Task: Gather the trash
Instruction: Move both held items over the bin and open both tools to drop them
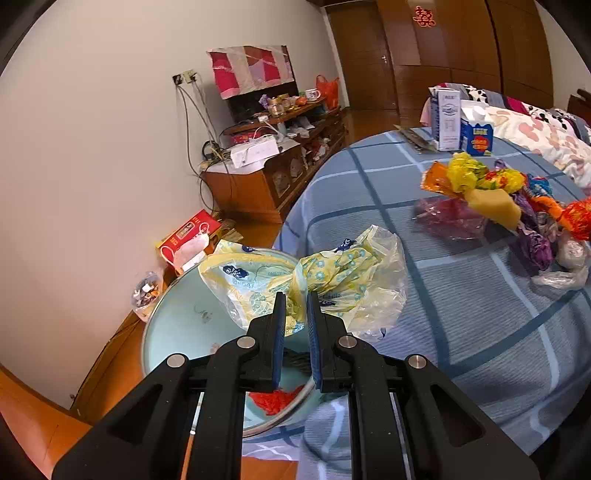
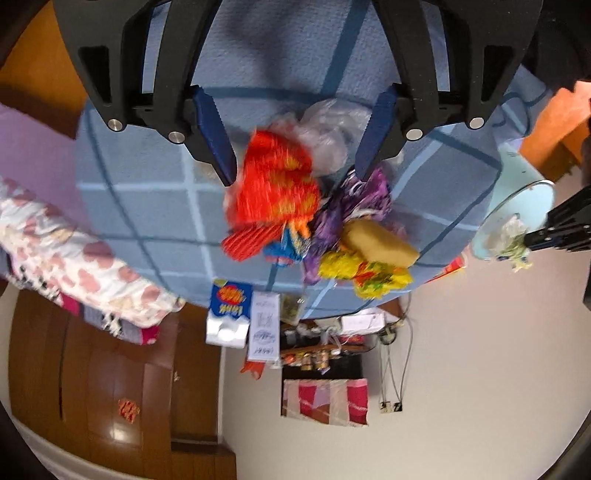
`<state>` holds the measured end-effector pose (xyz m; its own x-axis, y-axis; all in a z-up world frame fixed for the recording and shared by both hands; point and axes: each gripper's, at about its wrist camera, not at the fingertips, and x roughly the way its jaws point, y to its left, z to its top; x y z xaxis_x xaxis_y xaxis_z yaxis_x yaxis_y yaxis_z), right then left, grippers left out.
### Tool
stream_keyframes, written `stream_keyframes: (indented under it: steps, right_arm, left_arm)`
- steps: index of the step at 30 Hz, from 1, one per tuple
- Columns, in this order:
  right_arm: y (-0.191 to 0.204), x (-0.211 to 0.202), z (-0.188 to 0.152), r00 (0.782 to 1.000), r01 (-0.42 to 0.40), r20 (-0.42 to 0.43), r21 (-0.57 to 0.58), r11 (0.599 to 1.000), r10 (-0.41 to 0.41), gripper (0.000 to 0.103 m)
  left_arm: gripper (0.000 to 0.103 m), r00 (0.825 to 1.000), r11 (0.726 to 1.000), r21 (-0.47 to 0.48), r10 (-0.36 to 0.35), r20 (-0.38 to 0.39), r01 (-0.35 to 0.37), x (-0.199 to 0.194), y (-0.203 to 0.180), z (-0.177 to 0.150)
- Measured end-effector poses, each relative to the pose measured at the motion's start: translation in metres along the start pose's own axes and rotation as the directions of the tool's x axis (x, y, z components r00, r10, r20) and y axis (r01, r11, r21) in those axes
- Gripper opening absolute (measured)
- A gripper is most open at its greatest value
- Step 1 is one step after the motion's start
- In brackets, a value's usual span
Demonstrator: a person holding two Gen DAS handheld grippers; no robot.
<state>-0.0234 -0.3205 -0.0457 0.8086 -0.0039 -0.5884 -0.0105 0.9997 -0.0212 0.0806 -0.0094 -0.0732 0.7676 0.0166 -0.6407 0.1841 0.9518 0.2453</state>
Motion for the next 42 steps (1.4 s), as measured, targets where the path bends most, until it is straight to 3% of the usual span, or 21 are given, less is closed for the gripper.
stream_keyframes:
  steps: [5, 8, 10, 11, 13, 16, 23, 42]
  right_arm:
    - [0.002, 0.001, 0.016, 0.999, 0.044, 0.034, -0.053, 0.998, -0.042, 0.066]
    - [-0.001, 0.027, 0.017, 0.996, 0.023, -0.083, -0.071, 0.997, -0.029, 0.064]
    - [-0.002, 0.039, 0.011, 0.989, 0.026, -0.14, -0.094, 0.995, -0.039, 0.045]
    - [-0.004, 0.044, 0.006, 0.985, 0.016, -0.167, -0.096, 0.995, -0.032, 0.045]
    - [-0.01, 0.044, 0.002, 0.985, -0.011, -0.172, -0.058, 0.998, 0.001, 0.034]
    - [-0.01, 0.035, 0.004, 0.991, -0.009, -0.131, -0.044, 0.999, 0.003, 0.024]
    - [0.009, 0.016, 0.025, 0.999, -0.023, -0.036, -0.05, 0.998, 0.021, 0.023]
    - [0.135, 0.041, 0.069, 0.98, -0.192, 0.013, -0.213, 0.958, 0.2, 0.023]
  left_arm:
    - [0.011, 1.0, 1.0, -0.025, 0.004, -0.005, -0.004, 0.003, 0.008, 0.0]
    - [0.012, 1.0, 1.0, -0.022, 0.003, -0.007, -0.003, 0.005, 0.009, -0.001]
    - [0.012, 1.0, 1.0, -0.024, 0.0, -0.01, -0.001, 0.006, 0.01, -0.002]
    - [0.012, 1.0, 1.0, -0.024, 0.003, -0.009, -0.003, 0.006, 0.01, -0.002]
    - [0.011, 1.0, 1.0, -0.026, 0.005, -0.01, -0.005, 0.006, 0.012, -0.003]
    - [0.012, 1.0, 1.0, -0.026, 0.01, -0.007, -0.01, 0.005, 0.013, -0.002]
    - [0.012, 0.998, 0.998, -0.026, 0.054, 0.009, -0.054, -0.003, 0.021, -0.003]
    - [0.012, 0.986, 0.984, -0.071, 0.162, -0.028, -0.164, 0.001, 0.073, -0.018]
